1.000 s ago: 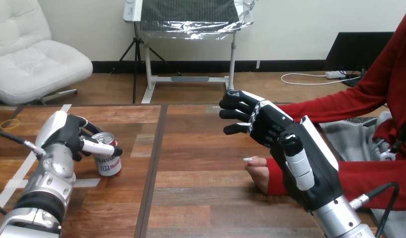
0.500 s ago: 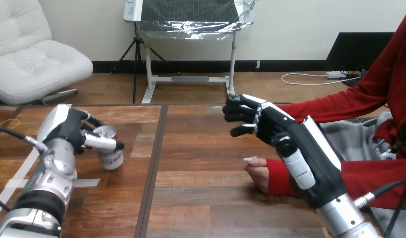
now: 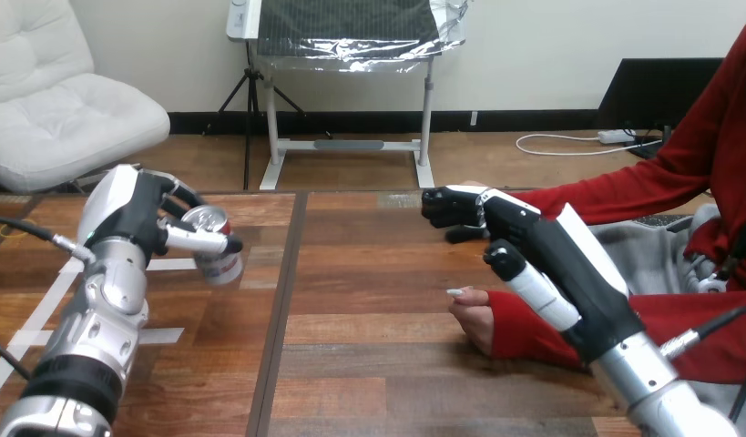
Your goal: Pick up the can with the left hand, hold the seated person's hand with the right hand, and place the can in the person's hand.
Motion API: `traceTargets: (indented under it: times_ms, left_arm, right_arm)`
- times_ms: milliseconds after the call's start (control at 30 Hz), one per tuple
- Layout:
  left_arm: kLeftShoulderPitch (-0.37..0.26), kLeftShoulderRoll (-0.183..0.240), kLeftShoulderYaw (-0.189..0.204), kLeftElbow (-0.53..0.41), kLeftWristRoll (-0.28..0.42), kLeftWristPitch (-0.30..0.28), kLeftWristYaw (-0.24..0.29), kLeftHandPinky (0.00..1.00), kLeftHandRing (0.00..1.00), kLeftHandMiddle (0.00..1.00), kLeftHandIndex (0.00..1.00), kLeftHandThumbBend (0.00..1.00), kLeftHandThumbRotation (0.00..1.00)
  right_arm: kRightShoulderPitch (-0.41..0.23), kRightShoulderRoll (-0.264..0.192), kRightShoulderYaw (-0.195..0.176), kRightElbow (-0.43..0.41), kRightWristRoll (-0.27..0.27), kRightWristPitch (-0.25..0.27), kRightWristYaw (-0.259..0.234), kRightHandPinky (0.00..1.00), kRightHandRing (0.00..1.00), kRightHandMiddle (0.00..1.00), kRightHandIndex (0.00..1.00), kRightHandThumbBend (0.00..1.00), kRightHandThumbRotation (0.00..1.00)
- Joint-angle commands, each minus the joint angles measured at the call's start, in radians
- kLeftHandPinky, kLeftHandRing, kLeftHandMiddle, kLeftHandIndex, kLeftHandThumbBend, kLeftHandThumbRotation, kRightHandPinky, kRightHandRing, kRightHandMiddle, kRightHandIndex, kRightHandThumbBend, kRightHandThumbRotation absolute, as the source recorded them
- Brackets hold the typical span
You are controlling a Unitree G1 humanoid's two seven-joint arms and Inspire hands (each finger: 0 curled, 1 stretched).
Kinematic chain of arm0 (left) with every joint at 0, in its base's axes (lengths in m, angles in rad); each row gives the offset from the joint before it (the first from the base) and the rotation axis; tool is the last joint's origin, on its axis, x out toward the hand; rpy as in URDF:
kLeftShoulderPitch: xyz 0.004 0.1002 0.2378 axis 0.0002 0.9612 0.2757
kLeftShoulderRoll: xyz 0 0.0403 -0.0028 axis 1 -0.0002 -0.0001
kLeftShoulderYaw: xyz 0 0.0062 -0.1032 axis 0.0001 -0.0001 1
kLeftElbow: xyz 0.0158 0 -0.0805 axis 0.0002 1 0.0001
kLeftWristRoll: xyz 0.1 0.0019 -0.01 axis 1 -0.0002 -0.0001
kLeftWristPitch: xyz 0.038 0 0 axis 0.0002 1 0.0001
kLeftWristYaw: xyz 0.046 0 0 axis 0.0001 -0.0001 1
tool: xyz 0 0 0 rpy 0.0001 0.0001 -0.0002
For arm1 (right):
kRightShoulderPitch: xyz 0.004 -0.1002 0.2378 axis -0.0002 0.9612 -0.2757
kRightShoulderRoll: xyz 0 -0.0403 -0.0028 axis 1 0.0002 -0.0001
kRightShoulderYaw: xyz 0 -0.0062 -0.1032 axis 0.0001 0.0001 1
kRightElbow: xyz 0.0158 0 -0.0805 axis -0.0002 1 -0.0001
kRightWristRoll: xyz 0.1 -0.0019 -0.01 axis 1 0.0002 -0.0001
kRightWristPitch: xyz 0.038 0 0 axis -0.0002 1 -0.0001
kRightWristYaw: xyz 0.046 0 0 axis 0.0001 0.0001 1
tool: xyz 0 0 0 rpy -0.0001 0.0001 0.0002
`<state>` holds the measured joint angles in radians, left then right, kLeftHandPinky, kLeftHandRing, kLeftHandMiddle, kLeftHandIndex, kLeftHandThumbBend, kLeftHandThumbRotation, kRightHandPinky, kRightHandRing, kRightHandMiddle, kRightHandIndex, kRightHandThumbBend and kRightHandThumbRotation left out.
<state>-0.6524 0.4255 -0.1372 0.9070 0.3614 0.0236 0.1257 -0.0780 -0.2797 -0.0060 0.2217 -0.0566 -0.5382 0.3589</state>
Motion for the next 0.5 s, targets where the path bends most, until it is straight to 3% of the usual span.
traceTargets:
  times_ms: [0,200,467]
  left_arm:
    - [0.025,0.045,0.041,-0.255,-0.009,-0.005,-0.005,0.36,0.40,0.44,0.46,0.74,0.00]
    - [0.069,0.044,0.056,-0.381,-0.015,0.033,-0.034,0.36,0.39,0.44,0.45,0.73,0.00]
    - [0.122,0.045,0.070,-0.520,-0.014,0.062,-0.064,0.35,0.38,0.43,0.45,0.72,0.00]
  right_arm:
    - [-0.173,-0.051,-0.019,0.088,-0.070,-0.026,-0.060,0.73,0.77,0.79,0.79,0.92,0.89]
    - [-0.229,-0.080,-0.006,0.156,-0.135,-0.013,-0.094,0.67,0.76,0.79,0.80,0.91,0.77]
    - [-0.292,-0.115,0.015,0.231,-0.226,-0.007,-0.131,0.63,0.75,0.79,0.81,0.90,0.76]
